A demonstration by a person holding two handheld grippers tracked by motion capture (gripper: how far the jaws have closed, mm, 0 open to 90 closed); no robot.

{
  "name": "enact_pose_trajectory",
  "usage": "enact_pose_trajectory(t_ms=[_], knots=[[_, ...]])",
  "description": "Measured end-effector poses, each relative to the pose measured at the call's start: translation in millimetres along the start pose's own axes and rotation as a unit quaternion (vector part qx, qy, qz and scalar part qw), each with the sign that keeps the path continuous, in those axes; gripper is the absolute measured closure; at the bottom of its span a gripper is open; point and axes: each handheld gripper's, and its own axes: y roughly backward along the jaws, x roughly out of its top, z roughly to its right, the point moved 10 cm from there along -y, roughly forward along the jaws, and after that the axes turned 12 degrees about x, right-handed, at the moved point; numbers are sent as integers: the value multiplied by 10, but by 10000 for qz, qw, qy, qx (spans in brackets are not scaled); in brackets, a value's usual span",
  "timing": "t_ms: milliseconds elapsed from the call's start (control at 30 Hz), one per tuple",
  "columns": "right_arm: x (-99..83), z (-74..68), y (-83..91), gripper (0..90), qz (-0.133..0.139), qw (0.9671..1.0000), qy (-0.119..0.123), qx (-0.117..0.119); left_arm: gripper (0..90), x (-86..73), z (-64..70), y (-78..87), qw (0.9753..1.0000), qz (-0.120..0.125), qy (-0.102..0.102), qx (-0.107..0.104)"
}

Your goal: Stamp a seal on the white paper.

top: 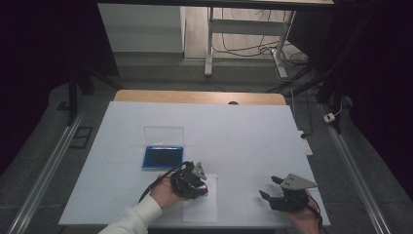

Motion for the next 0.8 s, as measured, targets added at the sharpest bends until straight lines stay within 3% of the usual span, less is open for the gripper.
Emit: enact_pose_trajectory(t_ms=[433,800], knots=[[8,-6,20,285,39,10000,-12,-6,698,42,-19,76,9999,110,-4,1],[-14,19,56,285,35,10000,-31,-41,697,147,-161,440,9981,559,238,75]])
